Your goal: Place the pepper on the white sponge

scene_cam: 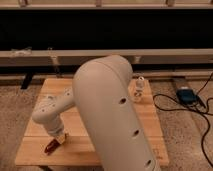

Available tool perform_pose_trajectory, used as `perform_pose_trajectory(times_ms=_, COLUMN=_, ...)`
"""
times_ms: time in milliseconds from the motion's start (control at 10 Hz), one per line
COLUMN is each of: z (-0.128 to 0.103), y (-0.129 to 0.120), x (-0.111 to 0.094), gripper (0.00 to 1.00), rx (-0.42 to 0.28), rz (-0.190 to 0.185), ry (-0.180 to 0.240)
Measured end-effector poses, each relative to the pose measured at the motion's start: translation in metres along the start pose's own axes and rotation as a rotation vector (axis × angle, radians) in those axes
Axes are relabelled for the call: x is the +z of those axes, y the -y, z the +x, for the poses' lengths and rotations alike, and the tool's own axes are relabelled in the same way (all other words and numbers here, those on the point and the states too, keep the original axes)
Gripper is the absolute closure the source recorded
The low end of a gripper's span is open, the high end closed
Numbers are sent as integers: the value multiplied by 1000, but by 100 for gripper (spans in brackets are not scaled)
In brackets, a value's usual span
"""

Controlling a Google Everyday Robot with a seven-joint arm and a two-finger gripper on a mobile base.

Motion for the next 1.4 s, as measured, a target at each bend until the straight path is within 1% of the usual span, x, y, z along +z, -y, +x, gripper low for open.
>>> perform_pose_trajectory(times_ms=100, z=1, y=-1, x=0, gripper=93, rx=3, rz=1, ry=-3)
perform_pose_trajectory(times_ms=200, z=5, y=-2, x=-3, gripper=97, rx=12, rz=4, ry=-7)
perform_pose_trajectory(times_ms=400, z=9, y=-1, x=-12, gripper=97, rx=34, rz=23, ry=-9)
perform_pose_trajectory(times_ms=600, z=16, y=9, x=-27, gripper=97, rx=50, rz=34, ry=-30)
perform_pose_trajectory(times_ms=800, z=45, y=28, x=-41, gripper=97, rx=61, rz=46, ry=-59)
perform_pose_trajectory(times_ms=1000, z=65, y=53, x=-51, gripper=97, rx=58, rz=64, ry=-70)
perform_pose_trajectory(times_ms=1300, z=95, y=84, x=-60, gripper=97, rx=87, rz=84, ry=-68)
perform_pose_trajectory(times_ms=1400, z=101, y=90, x=-63, gripper=97, rx=92, rz=90, ry=-70)
